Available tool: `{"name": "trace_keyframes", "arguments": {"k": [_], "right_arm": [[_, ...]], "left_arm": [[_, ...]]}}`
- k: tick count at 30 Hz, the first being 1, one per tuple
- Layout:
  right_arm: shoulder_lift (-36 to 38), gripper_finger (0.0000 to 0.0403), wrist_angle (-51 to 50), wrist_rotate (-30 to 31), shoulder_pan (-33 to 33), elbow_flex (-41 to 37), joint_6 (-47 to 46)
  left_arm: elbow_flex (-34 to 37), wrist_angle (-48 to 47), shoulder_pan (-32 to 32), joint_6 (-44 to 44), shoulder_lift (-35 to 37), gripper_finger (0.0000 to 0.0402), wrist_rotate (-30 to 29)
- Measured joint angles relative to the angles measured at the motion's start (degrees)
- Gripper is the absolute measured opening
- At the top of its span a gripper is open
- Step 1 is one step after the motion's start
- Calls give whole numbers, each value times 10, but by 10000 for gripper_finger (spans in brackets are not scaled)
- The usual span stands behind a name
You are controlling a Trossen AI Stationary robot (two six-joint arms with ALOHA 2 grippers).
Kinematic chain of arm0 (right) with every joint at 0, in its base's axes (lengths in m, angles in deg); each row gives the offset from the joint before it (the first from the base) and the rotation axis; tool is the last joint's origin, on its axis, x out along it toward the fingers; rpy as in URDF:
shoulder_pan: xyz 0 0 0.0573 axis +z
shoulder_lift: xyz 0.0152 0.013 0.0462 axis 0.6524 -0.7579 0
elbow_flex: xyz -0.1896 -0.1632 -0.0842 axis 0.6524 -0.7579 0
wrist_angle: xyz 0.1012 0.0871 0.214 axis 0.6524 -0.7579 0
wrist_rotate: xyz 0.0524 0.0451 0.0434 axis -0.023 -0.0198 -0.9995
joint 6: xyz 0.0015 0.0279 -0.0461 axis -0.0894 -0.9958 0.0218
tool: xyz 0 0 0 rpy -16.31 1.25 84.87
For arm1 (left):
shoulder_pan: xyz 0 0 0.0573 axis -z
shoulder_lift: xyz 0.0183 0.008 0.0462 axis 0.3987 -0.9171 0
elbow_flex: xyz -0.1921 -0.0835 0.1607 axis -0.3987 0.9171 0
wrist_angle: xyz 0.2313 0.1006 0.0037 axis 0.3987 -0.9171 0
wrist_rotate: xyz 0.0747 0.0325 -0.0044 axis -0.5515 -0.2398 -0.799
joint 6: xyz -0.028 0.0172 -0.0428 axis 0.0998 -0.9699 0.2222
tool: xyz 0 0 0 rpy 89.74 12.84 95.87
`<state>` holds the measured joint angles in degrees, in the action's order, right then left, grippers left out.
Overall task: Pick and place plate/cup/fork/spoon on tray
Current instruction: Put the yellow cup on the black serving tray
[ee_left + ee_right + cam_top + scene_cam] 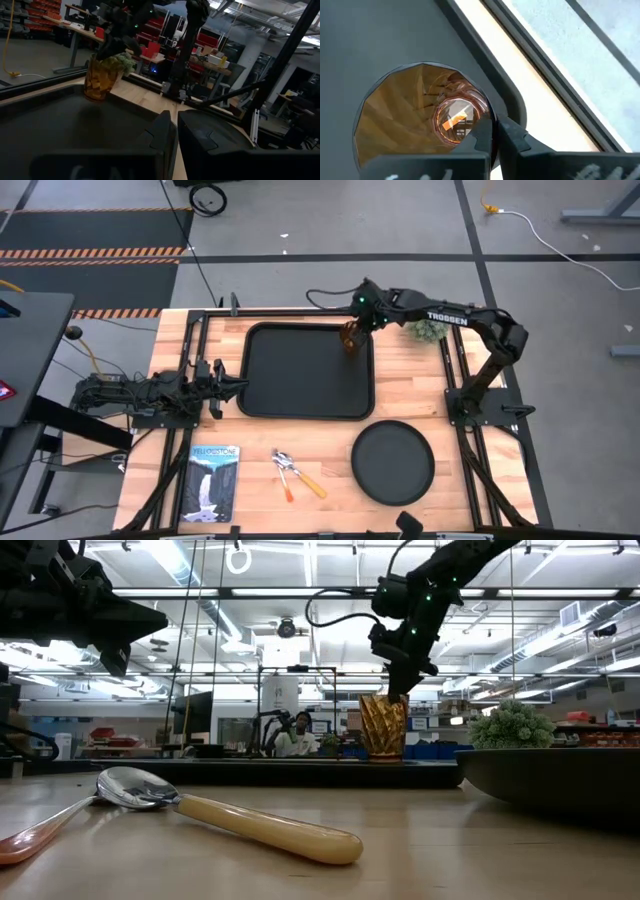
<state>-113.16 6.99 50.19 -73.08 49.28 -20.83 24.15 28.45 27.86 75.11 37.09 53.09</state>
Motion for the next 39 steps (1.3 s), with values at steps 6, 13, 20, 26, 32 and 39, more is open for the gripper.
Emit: {"name": "trace_keyframes", "arguments": {"k": [6, 13, 20, 26, 32, 39], "right_arm": [[0, 15, 34, -18, -26, -27, 4], [0, 18, 62, -13, -48, -45, 0], [0, 36, 62, -36, -69, -45, -8], [0, 53, 61, -57, -73, -45, -12], [0, 58, 59, -61, -72, -45, -11], [0, 61, 58, -96, -67, -45, -26]], "left_arm": [[0, 0, 0, -6, 0, 43, -2], [0, 0, 0, -6, 0, 43, -2], [0, 0, 0, -6, 0, 43, -2], [0, 0, 0, -6, 0, 43, -2], [0, 0, 0, -4, 0, 43, -2], [0, 0, 0, -3, 0, 43, -2]]}}
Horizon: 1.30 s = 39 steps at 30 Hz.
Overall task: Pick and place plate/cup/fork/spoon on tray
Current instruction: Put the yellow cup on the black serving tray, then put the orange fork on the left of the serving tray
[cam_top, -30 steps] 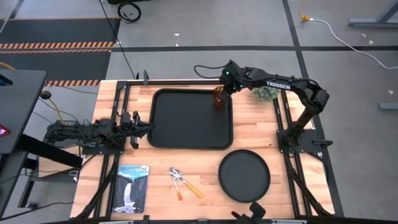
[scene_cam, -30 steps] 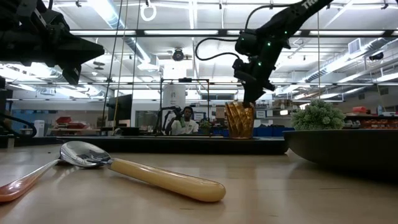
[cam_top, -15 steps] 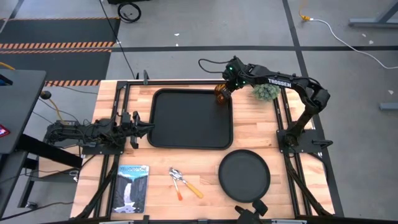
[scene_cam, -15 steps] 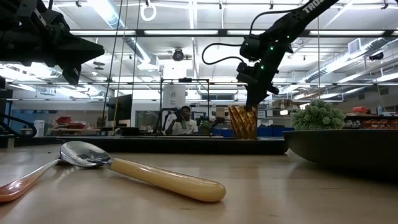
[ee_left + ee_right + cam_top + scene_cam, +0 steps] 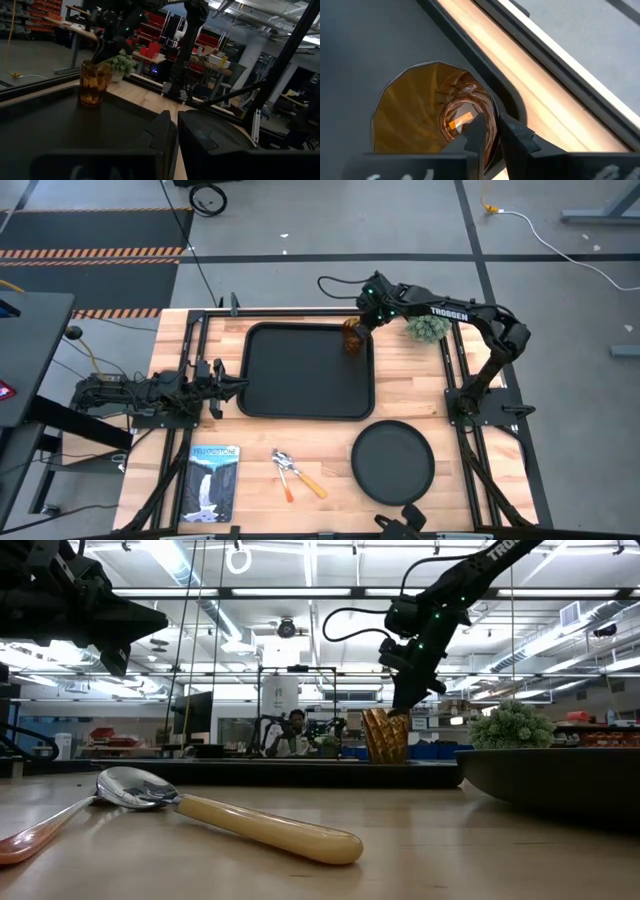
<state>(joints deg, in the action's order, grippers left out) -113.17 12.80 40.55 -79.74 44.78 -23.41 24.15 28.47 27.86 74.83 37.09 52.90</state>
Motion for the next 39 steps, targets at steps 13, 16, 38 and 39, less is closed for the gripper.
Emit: {"name": "trace_keyframes", "arguments": {"k": [13, 16, 38, 39], "right_arm": [[0, 97, 1, 9, -5, 0, 3], [4, 122, -5, 3, -9, 0, 7], [166, 195, -42, 27, 94, 0, -17], [172, 195, -40, 40, 109, 0, -14]], "left_arm": [[0, 0, 0, -3, 0, 43, 0], [0, 0, 0, 2, 0, 43, 0], [0, 8, 0, -38, 0, 116, -1], [0, 15, 0, -34, 0, 115, 0]]}}
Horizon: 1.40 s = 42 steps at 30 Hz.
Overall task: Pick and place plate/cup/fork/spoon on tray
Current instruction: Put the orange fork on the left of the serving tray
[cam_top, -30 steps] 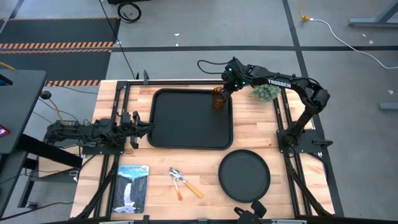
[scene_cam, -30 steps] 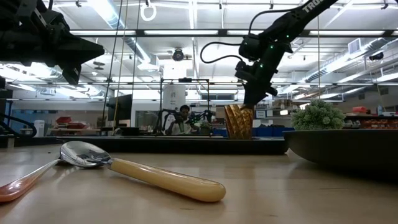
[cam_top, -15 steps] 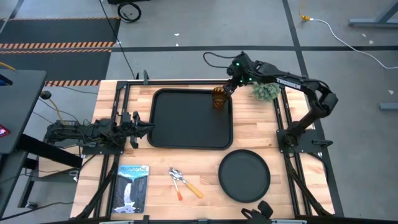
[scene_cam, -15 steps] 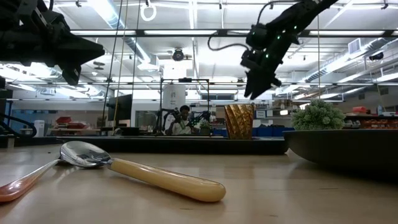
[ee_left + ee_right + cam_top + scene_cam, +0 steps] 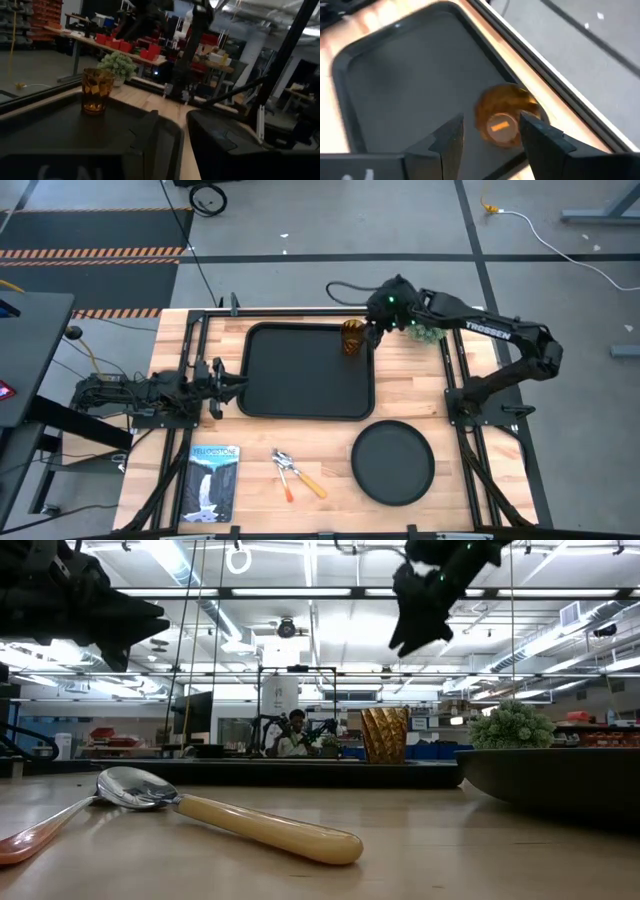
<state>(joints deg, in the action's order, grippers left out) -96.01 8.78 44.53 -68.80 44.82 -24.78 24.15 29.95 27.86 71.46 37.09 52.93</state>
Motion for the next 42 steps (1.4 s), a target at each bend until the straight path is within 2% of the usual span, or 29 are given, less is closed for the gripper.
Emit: {"name": "trace_keyframes", "arguments": {"k": [2, 6, 9, 11, 15, 19, 27, 42], "right_arm": [[9, 195, 11, 22, 28, 0, 8], [23, 195, 106, 38, 81, -37, 27], [28, 194, 208, 46, 110, -89, 44], [31, 194, 286, 46, 123, -124, 62], [26, 194, 435, 62, 135, -186, 107], [22, 194, 528, 67, 142, -223, 158], [21, 194, 542, 65, 167, -259, 193], [21, 194, 534, 64, 232, -268, 210]], "left_arm": [[0, 8, 0, -3, 0, 113, 26], [0, 32, 0, -55, 0, 110, 135], [0, 47, 0, -53, 0, 110, 153], [0, 43, 0, -40, 0, 110, 137], [0, 9, 0, 27, -6, 110, 50], [0, 0, 0, 85, -44, 110, 11], [0, 2, 40, 221, -161, 110, -22], [-84, 10, 164, 342, -348, 109, -131]]}}
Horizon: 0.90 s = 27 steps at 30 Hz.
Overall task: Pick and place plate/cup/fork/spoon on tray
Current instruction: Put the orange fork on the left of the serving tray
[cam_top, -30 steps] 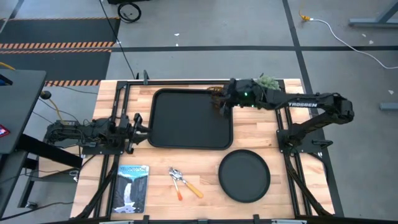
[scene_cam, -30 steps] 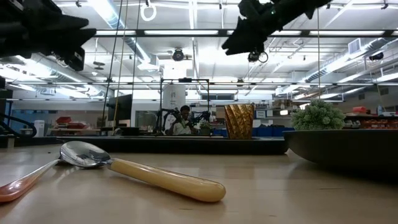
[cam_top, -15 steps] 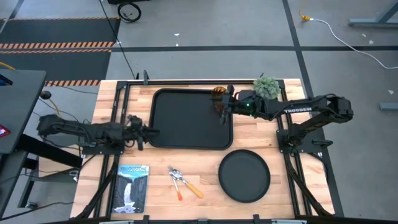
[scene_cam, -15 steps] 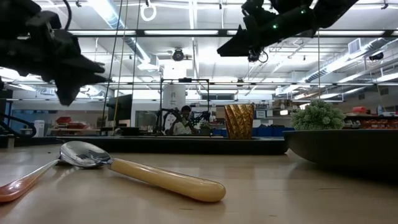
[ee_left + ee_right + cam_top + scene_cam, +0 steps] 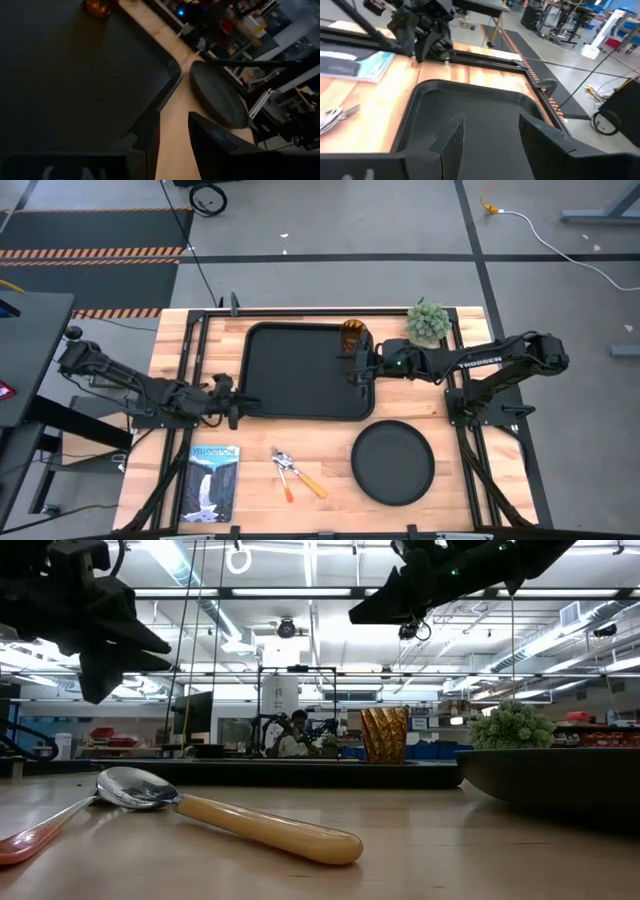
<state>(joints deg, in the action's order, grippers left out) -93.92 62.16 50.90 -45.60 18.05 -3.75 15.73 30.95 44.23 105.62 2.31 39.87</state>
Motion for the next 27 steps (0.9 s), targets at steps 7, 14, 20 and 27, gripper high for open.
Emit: {"name": "trace_keyframes", "arguments": {"k": [7, 14, 20, 27], "right_arm": [[-1, 194, 4, -8, 22, -25, 32], [0, 194, 22, -50, 45, -52, 34], [-1, 194, 9, -48, 62, -55, 27], [-34, 194, 25, -22, 114, -50, -6]], "left_arm": [[-23, 0, 44, 101, -101, 109, -37], [-82, -1, 53, 113, -190, 109, -47], [-139, -31, 53, 115, -246, 109, -10], [-194, -104, 53, 76, -275, 109, 16]]}}
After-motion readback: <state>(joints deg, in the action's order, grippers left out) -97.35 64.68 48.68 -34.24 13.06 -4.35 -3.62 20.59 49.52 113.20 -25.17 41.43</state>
